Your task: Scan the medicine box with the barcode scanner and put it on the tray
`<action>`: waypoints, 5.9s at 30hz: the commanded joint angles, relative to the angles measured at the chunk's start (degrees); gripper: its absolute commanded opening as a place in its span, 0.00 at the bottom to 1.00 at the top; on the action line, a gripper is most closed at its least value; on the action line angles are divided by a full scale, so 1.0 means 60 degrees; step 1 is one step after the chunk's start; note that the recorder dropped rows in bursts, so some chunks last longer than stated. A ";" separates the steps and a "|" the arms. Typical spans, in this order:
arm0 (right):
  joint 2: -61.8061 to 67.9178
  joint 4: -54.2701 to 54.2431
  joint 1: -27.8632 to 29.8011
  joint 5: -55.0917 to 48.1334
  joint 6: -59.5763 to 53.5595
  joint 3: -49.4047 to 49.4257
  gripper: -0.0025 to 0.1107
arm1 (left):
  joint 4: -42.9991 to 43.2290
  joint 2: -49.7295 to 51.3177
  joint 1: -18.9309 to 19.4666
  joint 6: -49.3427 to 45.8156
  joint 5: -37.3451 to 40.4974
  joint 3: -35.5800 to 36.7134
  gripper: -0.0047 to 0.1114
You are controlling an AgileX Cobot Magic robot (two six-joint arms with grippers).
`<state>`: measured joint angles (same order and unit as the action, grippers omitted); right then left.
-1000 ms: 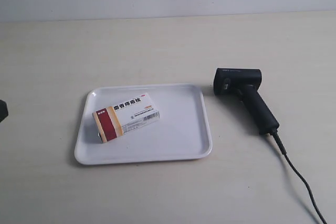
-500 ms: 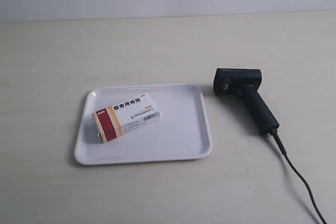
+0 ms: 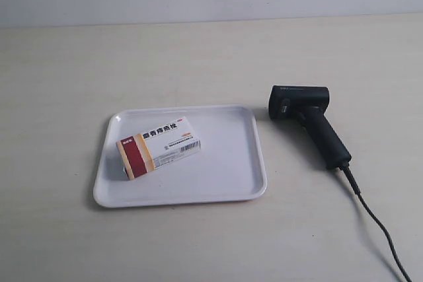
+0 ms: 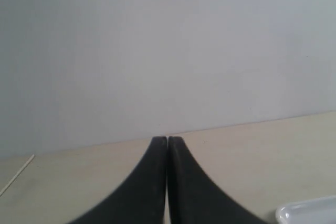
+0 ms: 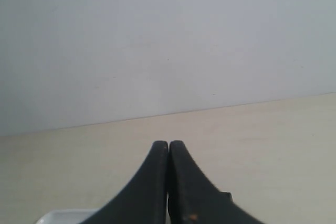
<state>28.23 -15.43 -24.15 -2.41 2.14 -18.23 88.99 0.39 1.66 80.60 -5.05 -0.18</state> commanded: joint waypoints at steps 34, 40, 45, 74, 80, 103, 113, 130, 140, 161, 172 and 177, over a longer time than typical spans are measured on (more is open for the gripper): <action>-0.0046 0.0001 -0.0031 0.0038 -0.0001 0.0040 0.02 | -1.4228 -0.0064 0.0041 -1.3628 0.3342 0.0030 0.06; -0.0046 -0.0016 -0.0031 0.0020 -0.0001 0.0040 0.02 | -1.4228 -0.0064 0.0041 -1.3628 0.3342 0.0030 0.06; -0.0046 -0.0016 -0.0031 0.0020 -0.0001 0.0040 0.02 | -1.4228 -0.0064 0.0041 -1.3628 0.3342 0.0030 0.06; -0.0535 0.3408 -0.0031 0.1846 0.2569 0.3038 0.02 | -1.4210 -0.0064 0.0041 -1.3647 0.3342 0.0030 0.06; -0.0595 0.3408 -0.0031 0.1846 0.2569 0.3038 0.02 | -1.4210 -0.0064 0.0041 -1.3647 0.3342 0.0030 0.06; -0.3036 0.3387 0.2949 0.0634 0.2918 0.3038 0.02 | -1.4210 -0.0064 0.0041 -1.3647 0.3342 0.0030 0.06; -0.4705 0.3427 0.3471 -0.0979 0.2393 0.3038 0.02 | -1.4210 -0.0064 0.0041 -1.3647 0.3342 0.0030 0.06; -0.4705 0.3371 0.3471 -0.1323 0.2411 0.3038 0.02 | -1.4210 -0.0064 0.0041 -1.3647 0.3342 0.0030 0.06; -0.4705 0.3371 0.3471 -0.1323 0.2411 0.3038 0.02 | -1.4210 -0.0064 0.0041 -1.3647 0.3342 0.0030 0.06; -0.4705 0.3371 0.3471 -0.1323 0.2411 0.3038 0.02 | -1.4210 -0.0064 0.0041 -1.3647 0.3342 0.0030 0.06; -0.4705 0.3371 0.3471 -0.1323 0.2411 0.3038 0.02 | -1.4210 -0.0064 0.0041 -1.3647 0.3342 0.0030 0.06; -0.4705 0.3371 0.3471 -0.1323 0.2411 0.3038 0.02 | -1.4210 -0.0064 0.0041 -1.3647 0.3342 0.0030 0.06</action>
